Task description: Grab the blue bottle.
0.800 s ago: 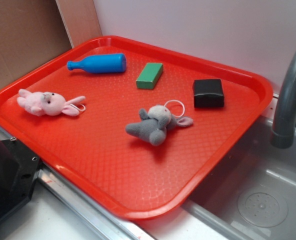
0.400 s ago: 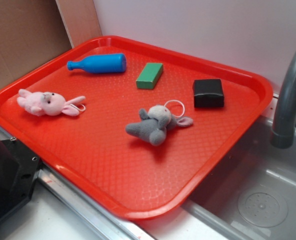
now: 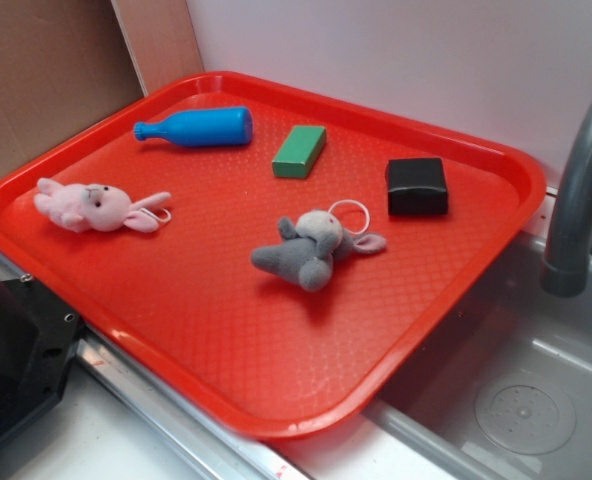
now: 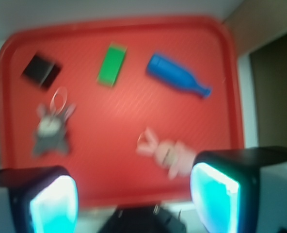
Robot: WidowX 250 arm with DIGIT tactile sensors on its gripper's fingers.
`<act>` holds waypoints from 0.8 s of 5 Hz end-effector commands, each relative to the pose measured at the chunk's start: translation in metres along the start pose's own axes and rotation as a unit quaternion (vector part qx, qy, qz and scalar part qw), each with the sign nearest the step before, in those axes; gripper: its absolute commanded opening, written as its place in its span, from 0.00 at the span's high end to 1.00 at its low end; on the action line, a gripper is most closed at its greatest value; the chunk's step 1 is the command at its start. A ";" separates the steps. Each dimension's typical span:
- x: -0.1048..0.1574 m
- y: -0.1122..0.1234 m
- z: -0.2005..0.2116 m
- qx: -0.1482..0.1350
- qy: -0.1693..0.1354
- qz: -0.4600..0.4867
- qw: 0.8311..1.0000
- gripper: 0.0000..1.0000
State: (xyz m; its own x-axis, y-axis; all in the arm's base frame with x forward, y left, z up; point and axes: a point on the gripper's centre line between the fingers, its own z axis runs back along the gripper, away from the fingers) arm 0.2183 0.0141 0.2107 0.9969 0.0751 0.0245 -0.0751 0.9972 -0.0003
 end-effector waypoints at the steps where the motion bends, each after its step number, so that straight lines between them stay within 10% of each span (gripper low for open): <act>1: 0.091 0.043 -0.023 0.017 -0.016 -0.181 0.983 0.00; 4: 0.079 0.086 -0.127 0.006 0.023 -0.415 0.909 0.00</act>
State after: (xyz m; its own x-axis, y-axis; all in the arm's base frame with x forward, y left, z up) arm 0.2896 0.1112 0.0743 0.7170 -0.6950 -0.0533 0.6947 0.7188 -0.0265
